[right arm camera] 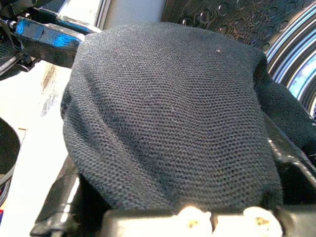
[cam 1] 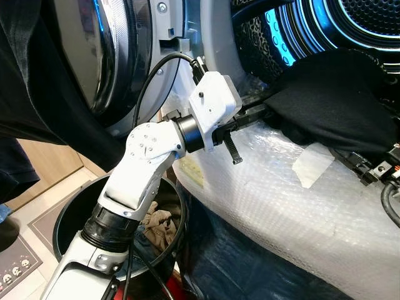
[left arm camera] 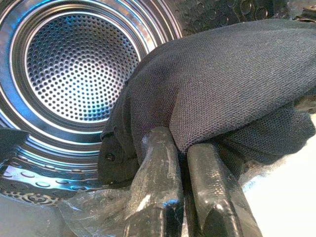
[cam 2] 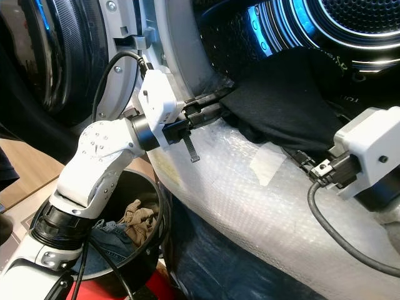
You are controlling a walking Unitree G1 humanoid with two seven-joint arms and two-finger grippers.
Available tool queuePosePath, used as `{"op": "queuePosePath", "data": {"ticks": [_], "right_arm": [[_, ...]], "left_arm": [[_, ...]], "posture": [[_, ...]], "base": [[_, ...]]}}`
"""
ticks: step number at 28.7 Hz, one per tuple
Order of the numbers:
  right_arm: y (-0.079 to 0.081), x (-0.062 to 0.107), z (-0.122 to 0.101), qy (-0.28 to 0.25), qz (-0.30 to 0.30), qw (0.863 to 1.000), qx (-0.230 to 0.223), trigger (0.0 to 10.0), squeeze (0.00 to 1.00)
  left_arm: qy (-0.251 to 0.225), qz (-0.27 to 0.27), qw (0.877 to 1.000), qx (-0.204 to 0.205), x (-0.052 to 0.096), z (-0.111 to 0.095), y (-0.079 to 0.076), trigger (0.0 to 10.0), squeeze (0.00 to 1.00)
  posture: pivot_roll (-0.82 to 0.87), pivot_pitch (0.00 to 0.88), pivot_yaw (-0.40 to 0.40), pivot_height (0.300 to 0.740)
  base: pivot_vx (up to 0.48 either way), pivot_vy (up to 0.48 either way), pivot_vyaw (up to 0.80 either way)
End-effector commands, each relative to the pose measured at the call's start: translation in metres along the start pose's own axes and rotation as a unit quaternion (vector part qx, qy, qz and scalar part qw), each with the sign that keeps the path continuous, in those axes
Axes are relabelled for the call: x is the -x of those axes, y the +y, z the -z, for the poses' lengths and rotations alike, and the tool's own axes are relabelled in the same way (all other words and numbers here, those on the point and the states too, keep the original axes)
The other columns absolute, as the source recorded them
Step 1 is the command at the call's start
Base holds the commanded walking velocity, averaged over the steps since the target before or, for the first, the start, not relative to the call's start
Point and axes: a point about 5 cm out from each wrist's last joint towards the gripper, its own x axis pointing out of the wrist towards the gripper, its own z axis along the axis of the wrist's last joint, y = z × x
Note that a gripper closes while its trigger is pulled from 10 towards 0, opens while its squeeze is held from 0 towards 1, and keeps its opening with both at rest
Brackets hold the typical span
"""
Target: Clothes washing
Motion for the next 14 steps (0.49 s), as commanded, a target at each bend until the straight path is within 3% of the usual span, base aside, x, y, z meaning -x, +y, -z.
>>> {"op": "queuePosePath", "data": {"ticks": [1, 11, 12, 13, 14], "right_arm": [[-0.0098, 0.0055, -0.0018, 0.004, 0.026, 1.000, 0.016, 10.0, 1.00], [-0.0113, 0.0042, -0.0012, 0.007, 0.033, 0.999, 0.019, 10.0, 1.00], [-0.0111, 0.0035, -0.0004, 0.008, 0.035, 0.999, 0.021, 10.0, 0.00], [-0.0112, 0.0031, 0.0001, 0.009, 0.037, 0.999, 0.021, 10.0, 0.00], [-0.0115, 0.0029, 0.0002, 0.009, 0.037, 0.999, 0.021, 1.1, 0.00]], "left_arm": [[-0.007, 0.001, 1.000, -0.020, -0.0018, -0.0083, 0.0040, 0.0, 0.00], [-0.008, 0.001, 1.000, -0.019, -0.0020, -0.0083, 0.0040, 0.0, 0.00], [-0.007, 0.002, 1.000, -0.019, -0.0021, -0.0081, 0.0039, 0.0, 0.00], [-0.007, 0.002, 1.000, -0.019, -0.0021, -0.0081, 0.0038, 0.0, 0.00], [-0.007, 0.002, 1.000, -0.019, -0.0022, -0.0080, 0.0037, 0.0, 0.00]], "posture": [[-0.08, 0.090, 0.008, 0.740], [-0.08, 0.090, 0.007, 0.740], [-0.08, 0.090, 0.007, 0.740], [-0.08, 0.090, 0.007, 0.740], [-0.08, 0.090, 0.006, 0.740]], "base": [[0.000, 0.000, 0.00], [0.000, 0.000, 0.00], [0.000, 0.000, 0.00], [0.000, 0.000, 0.00], [0.000, 0.000, 0.00]]}}
